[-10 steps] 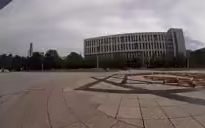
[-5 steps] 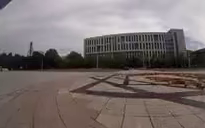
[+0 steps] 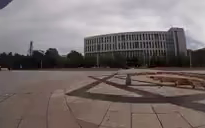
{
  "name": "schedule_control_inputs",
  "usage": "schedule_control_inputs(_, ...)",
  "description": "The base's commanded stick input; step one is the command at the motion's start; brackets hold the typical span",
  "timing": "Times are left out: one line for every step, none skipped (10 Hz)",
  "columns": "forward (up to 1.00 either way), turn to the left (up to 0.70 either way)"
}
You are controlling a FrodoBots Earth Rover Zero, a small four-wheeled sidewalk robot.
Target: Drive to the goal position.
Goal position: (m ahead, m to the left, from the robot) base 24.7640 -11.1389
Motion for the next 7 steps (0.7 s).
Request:
schedule_control_inputs(0.70,0.00)
schedule_control_inputs(0.70,0.00)
schedule_control_inputs(0.70,0.00)
schedule_control_inputs(0.70,0.00)
schedule_control_inputs(0.70,0.00)
schedule_control_inputs(0.70,0.00)
schedule_control_inputs(0.70,0.00)
